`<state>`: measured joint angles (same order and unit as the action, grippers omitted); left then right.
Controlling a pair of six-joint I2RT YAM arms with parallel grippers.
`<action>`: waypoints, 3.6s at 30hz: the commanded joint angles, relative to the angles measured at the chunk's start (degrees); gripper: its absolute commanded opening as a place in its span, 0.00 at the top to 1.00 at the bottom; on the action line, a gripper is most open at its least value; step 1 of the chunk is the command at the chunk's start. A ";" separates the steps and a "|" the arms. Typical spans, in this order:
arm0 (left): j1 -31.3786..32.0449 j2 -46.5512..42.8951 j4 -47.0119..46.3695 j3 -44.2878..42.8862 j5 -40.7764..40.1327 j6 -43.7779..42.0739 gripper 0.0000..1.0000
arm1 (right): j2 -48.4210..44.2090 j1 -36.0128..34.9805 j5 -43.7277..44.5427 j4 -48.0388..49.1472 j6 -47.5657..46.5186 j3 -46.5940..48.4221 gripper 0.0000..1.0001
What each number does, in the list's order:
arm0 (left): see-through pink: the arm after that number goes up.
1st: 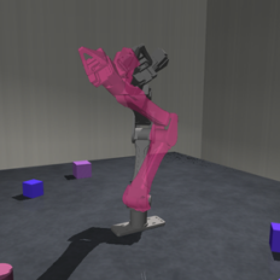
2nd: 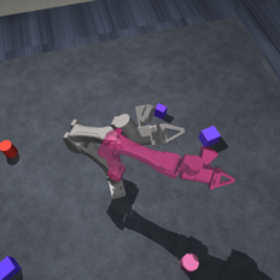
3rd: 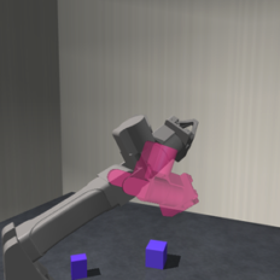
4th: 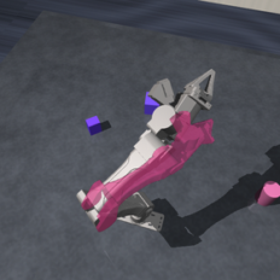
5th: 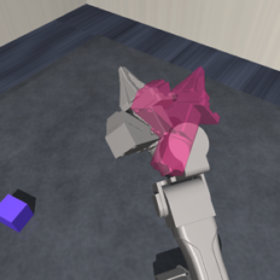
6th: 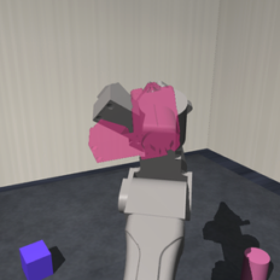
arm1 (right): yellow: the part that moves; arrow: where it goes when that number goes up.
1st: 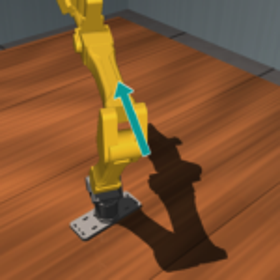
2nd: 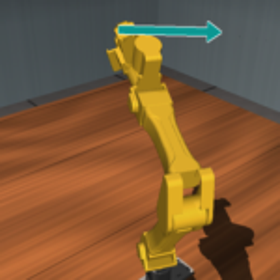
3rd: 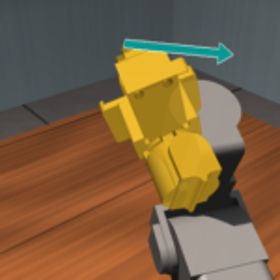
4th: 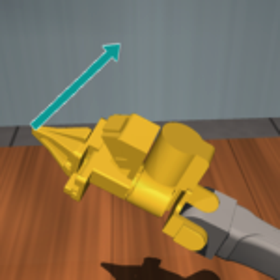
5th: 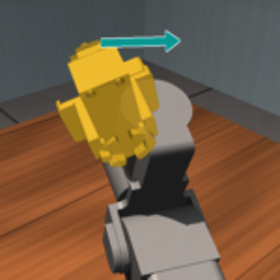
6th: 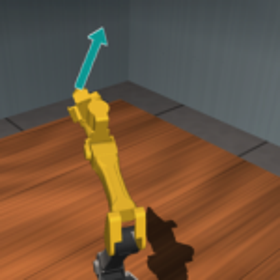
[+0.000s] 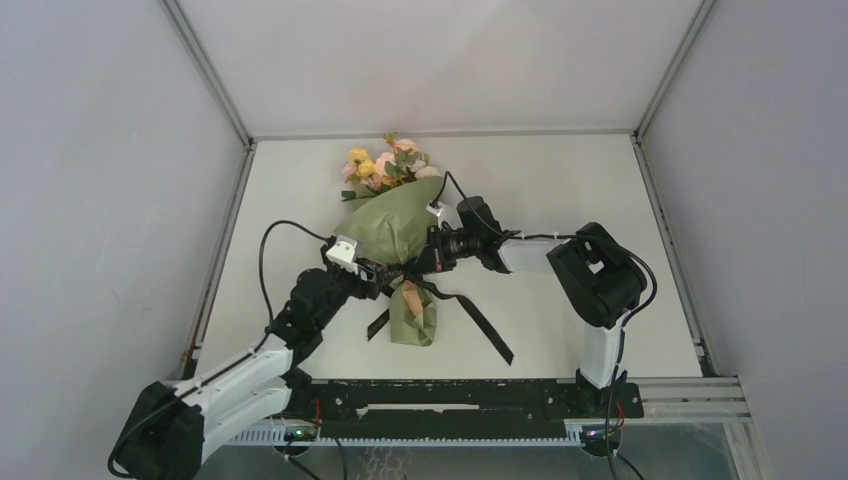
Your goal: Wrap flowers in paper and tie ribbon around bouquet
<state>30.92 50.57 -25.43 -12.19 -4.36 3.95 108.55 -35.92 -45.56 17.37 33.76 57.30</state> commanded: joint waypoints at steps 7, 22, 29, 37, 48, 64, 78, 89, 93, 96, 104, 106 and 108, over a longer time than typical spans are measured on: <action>-0.43 -10.90 14.28 -6.11 3.92 -4.56 0.00 | -0.87 -1.66 1.28 1.72 -1.12 -0.09 1.00; -0.34 -2.37 23.99 -12.48 43.99 -70.32 0.50 | -0.71 -1.79 -1.46 1.06 -1.11 0.53 1.00; 0.63 8.00 25.88 -18.69 46.21 -71.69 0.42 | -0.45 -1.96 -2.79 0.87 -0.97 1.09 1.00; 0.63 13.48 27.41 -21.42 44.10 -70.31 0.56 | -0.28 -1.49 -3.66 1.42 -1.00 1.08 1.00; 1.01 15.50 30.73 -22.66 41.08 -75.24 0.61 | -0.26 -1.30 -3.92 1.46 -1.06 1.15 1.00; 1.57 13.40 27.13 -20.91 36.55 -78.45 1.00 | -1.53 -0.84 -2.59 -0.92 -1.46 1.15 0.99; 1.58 12.08 28.60 -19.99 36.30 -79.47 1.00 | -1.59 0.60 -1.58 -0.96 -0.45 1.15 0.91; 1.17 12.19 29.12 -19.16 35.93 -81.47 1.00 | -0.47 0.89 -0.83 -0.47 0.07 1.13 0.88; 1.24 12.98 27.70 -18.66 35.54 -81.86 1.00 | 0.59 1.35 -0.53 1.44 1.07 1.10 0.85; 1.12 13.24 27.75 -18.75 35.71 -81.90 1.00 | 1.00 1.50 -1.06 2.78 1.92 1.14 0.97; 1.10 12.08 33.35 -19.33 36.93 -84.19 1.00 | -0.91 2.69 0.39 0.15 1.00 1.14 1.00; 1.16 12.20 33.38 -19.20 36.67 -84.72 1.00 | -1.96 2.94 1.23 -1.25 0.38 1.14 1.00; 1.03 12.59 32.36 -19.19 35.88 -83.96 1.00 | -2.93 2.88 1.75 -3.06 -0.43 1.15 0.99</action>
<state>32.32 64.05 6.85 -31.70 31.22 -78.65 109.32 -33.58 -45.43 16.10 34.85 57.36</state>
